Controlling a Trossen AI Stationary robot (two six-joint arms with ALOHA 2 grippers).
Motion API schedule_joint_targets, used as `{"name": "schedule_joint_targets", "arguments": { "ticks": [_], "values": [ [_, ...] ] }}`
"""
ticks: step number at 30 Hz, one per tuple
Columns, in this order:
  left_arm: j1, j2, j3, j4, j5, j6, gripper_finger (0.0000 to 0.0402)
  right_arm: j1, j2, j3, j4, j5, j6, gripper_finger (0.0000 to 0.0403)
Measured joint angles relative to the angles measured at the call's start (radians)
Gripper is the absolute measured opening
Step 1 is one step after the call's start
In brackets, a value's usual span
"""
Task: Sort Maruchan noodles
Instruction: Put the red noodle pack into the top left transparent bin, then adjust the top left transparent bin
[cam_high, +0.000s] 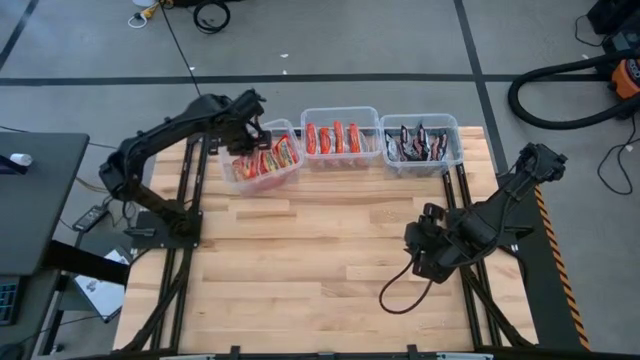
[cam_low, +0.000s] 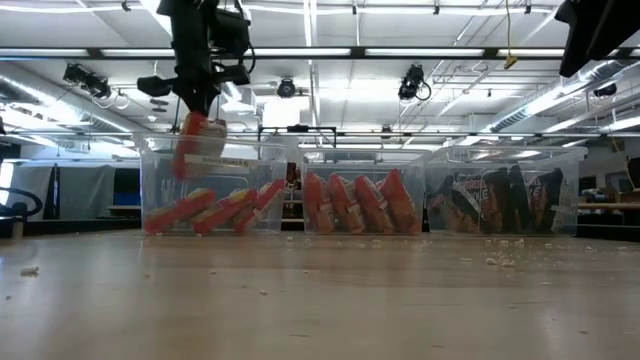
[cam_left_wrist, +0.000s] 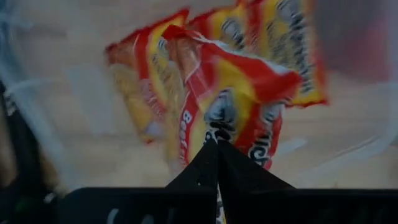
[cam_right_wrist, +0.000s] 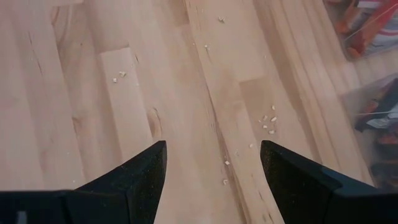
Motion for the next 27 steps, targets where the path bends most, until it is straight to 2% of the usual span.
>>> {"name": "schedule_joint_targets", "arguments": {
  "ticks": [8,17,27],
  "values": [
    [0.057,0.049,0.0,-0.147,-0.057,-0.011,0.0006,0.03,0.0,0.0,-0.029,0.044,0.06,0.0265],
    [0.099,0.104,0.0,-0.145,-0.062,-0.015,0.0014,0.078,0.0,0.0,-0.034,0.043,0.14,0.0265],
    [0.086,0.201,0.0,-0.154,-0.11,-0.009,0.0018,0.127,0.0,0.0,-0.066,0.04,0.234,0.0265]
  ]
}}
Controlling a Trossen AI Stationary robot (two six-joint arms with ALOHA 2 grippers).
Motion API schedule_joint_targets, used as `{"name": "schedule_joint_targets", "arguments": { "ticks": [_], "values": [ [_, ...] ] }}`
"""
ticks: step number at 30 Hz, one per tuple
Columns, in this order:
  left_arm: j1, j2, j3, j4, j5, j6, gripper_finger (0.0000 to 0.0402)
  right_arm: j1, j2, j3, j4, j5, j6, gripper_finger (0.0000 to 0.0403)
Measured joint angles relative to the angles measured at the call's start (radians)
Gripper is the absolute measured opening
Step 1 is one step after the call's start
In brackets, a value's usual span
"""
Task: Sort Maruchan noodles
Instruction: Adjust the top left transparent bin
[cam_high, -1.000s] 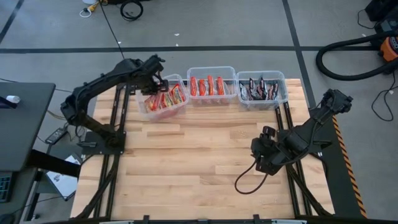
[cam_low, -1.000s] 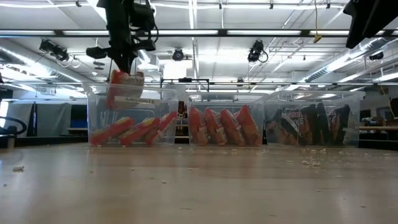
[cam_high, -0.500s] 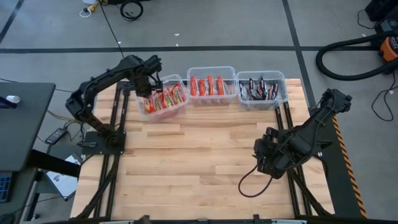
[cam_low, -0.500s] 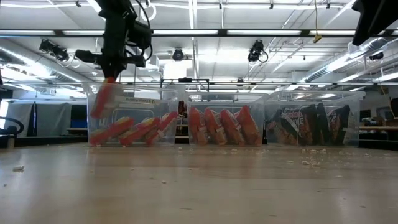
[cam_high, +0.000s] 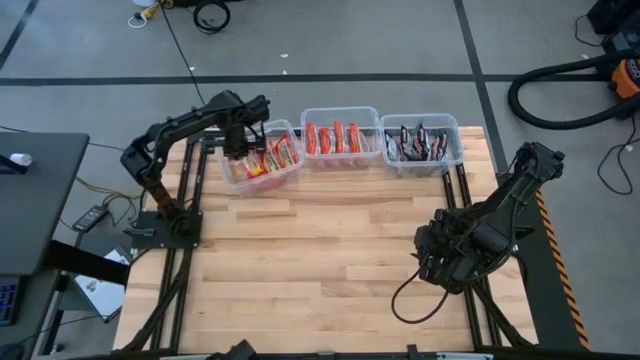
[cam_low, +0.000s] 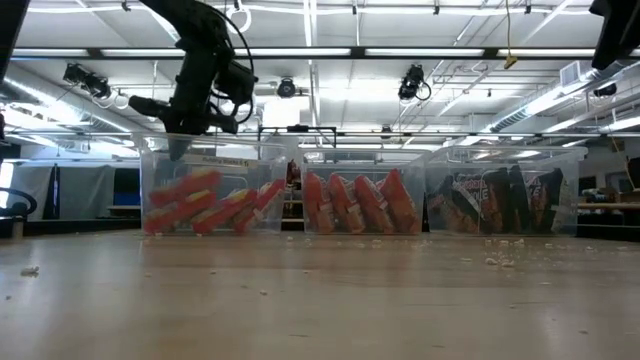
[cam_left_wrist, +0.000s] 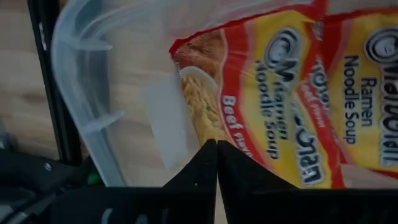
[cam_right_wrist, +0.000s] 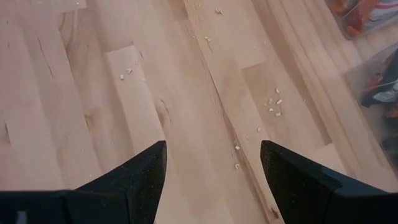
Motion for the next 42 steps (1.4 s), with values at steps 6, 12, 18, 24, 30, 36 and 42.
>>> {"name": "schedule_joint_targets", "arguments": {
  "ticks": [6,12,18,24,30,36,42],
  "values": [
    [0.009,-0.007,0.018,0.007,0.009,0.103,0.0035,0.001,0.0,0.0,-0.014,-0.018,0.001,0.0265],
    [-0.083,-0.074,0.091,0.144,-0.047,0.087,0.0076,-0.007,0.0,0.0,-0.048,-0.006,-0.021,0.0265],
    [-0.185,-0.003,0.067,0.276,-0.046,0.048,0.0115,-0.051,0.0,0.0,-0.05,0.015,-0.034,0.0265],
    [-0.217,0.119,0.063,0.25,-0.047,0.001,0.0165,-0.057,0.0,0.0,-0.045,-0.009,-0.046,0.0265],
    [-0.232,0.181,0.065,0.218,0.018,-0.005,0.018,-0.052,0.0,0.0,-0.043,-0.038,-0.02,0.0265],
    [-0.239,0.178,0.065,0.09,0.033,0.035,0.0173,-0.052,0.0,0.0,-0.045,-0.027,-0.023,0.0265],
    [-0.237,0.176,0.065,0.039,-0.007,0.065,0.0172,-0.052,0.0,0.0,-0.048,-0.001,-0.034,0.0265]
  ]
}}
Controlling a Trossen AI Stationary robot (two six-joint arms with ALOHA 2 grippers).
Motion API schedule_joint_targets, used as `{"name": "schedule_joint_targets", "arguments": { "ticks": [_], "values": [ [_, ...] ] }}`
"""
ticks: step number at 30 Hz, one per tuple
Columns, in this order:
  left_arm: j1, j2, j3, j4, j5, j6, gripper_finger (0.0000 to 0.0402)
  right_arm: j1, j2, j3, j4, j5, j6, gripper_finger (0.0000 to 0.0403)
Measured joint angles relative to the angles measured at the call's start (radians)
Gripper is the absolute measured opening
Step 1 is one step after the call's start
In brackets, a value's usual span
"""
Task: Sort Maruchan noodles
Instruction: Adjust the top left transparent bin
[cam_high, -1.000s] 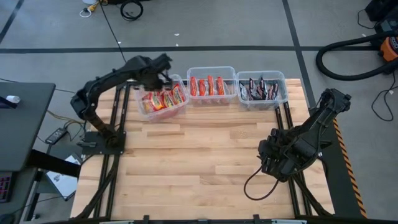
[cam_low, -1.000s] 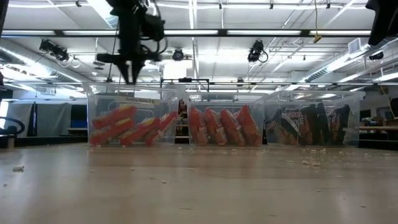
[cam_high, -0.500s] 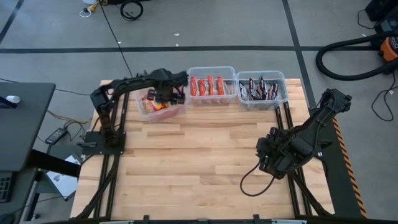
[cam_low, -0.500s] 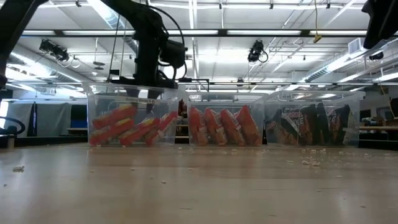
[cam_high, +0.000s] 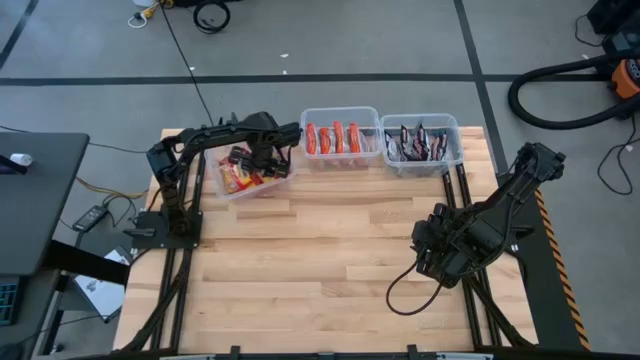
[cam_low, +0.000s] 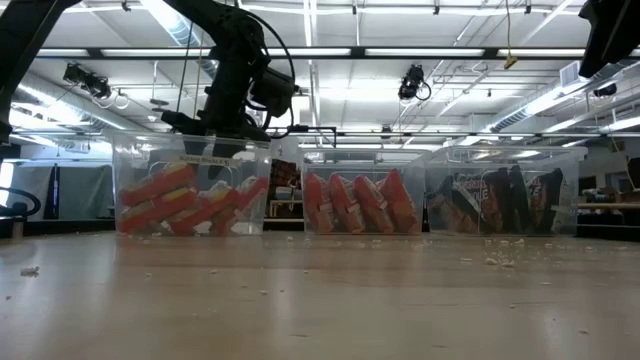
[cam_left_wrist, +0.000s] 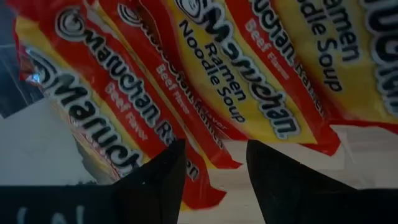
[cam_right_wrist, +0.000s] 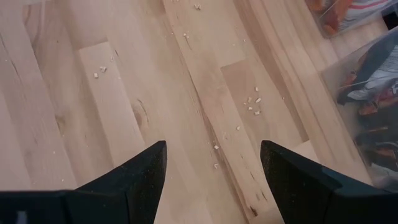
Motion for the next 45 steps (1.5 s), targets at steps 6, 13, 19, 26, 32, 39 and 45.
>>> {"name": "schedule_joint_targets", "arguments": {
  "ticks": [6,13,19,26,32,39,45],
  "values": [
    [0.027,0.005,-0.016,-0.002,-0.046,-0.035,0.0172,0.0,0.0,0.0,0.0,-0.004,0.003,0.0265],
    [0.054,0.001,-0.079,0.01,-0.034,-0.054,0.0172,0.0,0.0,0.0,0.001,-0.027,0.004,0.0265],
    [0.064,0.004,-0.079,0.03,-0.064,-0.032,0.0171,0.0,0.0,0.0,0.001,-0.035,0.0,0.0265],
    [0.088,0.059,-0.076,-0.017,-0.067,0.053,0.0158,0.0,0.0,0.0,0.002,-0.059,0.038,0.0265],
    [0.102,0.067,-0.079,-0.032,-0.092,0.1,0.0084,0.016,0.0,0.0,0.002,-0.066,0.048,0.0265],
    [0.112,0.07,-0.081,-0.055,-0.101,0.205,0.0009,0.025,0.0,0.0,0.001,-0.067,0.072,0.0265],
    [0.087,0.038,-0.034,-0.076,-0.117,0.296,0.0004,0.025,0.0,0.0,-0.023,-0.072,0.055,0.0265]
  ]
}}
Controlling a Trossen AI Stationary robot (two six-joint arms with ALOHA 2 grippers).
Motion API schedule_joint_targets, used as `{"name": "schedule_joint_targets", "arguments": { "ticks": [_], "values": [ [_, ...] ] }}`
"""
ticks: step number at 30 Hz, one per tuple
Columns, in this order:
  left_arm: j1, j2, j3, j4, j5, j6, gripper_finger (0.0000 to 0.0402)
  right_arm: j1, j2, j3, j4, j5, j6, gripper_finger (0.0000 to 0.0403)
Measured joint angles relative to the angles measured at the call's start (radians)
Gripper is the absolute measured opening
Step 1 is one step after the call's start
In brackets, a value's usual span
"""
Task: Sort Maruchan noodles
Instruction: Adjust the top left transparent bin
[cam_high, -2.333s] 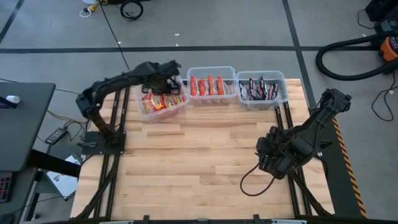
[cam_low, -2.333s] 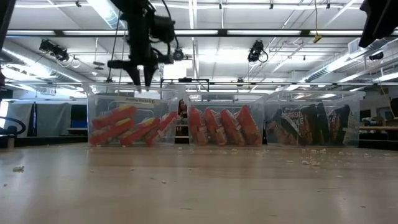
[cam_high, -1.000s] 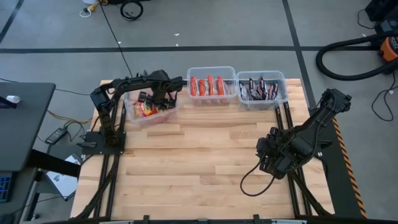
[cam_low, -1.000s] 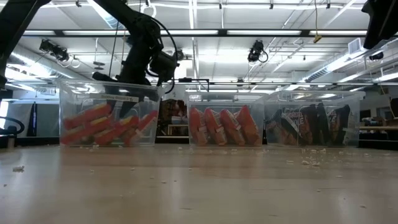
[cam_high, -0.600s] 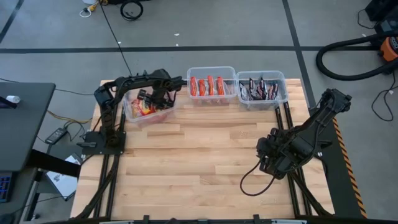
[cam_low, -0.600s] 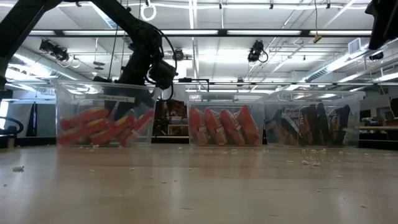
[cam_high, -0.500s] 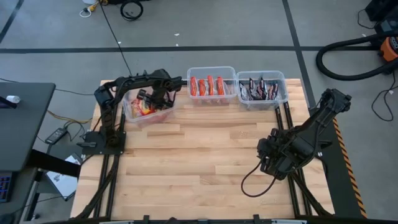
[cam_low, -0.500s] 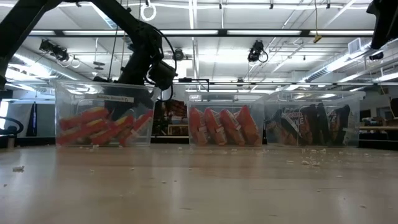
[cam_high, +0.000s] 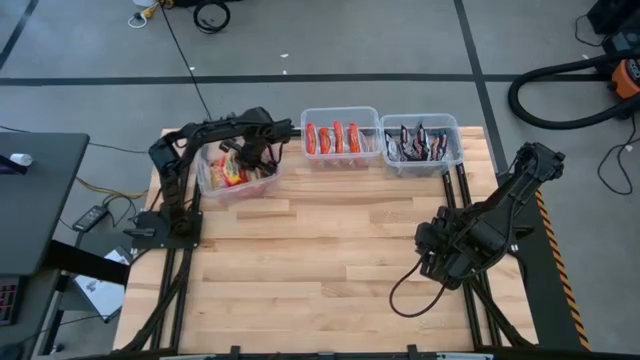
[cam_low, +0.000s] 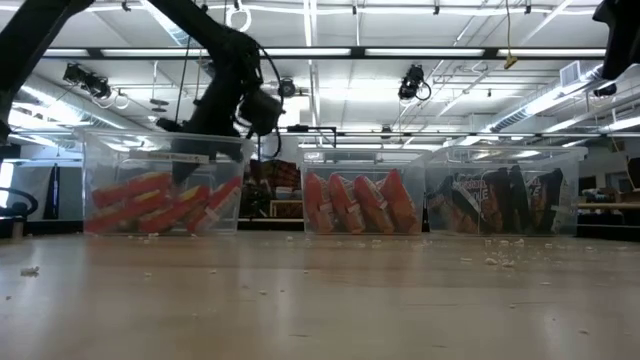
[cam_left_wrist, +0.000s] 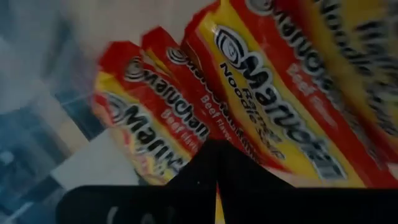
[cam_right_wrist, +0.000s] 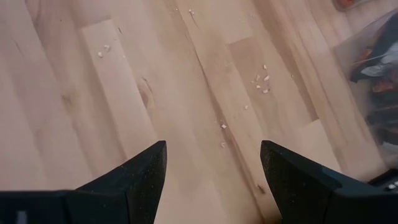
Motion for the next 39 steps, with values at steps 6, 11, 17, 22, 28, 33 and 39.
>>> {"name": "schedule_joint_targets", "arguments": {
  "ticks": [6,11,17,22,28,33,39],
  "values": [
    [-0.013,-0.102,0.06,-0.003,0.0,0.043,0.0003,-0.001,0.0,0.0,-0.022,-0.006,-0.015,0.0265],
    [-0.026,-0.164,0.053,-0.023,0.007,0.049,0.0017,-0.001,0.0,0.0,-0.019,-0.002,-0.012,0.0265],
    [-0.059,-0.163,0.052,-0.005,0.001,0.321,0.0073,-0.001,0.0,0.0,-0.016,-0.017,0.016,0.0265],
    [0.057,-0.162,0.052,0.027,0.215,0.347,0.0122,-0.001,0.0,0.0,-0.006,-0.099,0.068,0.0265],
    [0.118,-0.162,0.052,0.097,0.241,0.164,0.0187,-0.005,0.0,0.0,0.003,-0.105,0.093,0.0265],
    [0.081,-0.155,0.052,0.056,0.18,-0.083,0.0219,-0.022,0.0,0.0,0.003,-0.06,0.116,0.0265],
    [0.042,-0.147,0.052,0.035,0.147,-0.327,0.0213,-0.036,0.0,0.0,0.003,0.001,0.116,0.0265]
  ]
}}
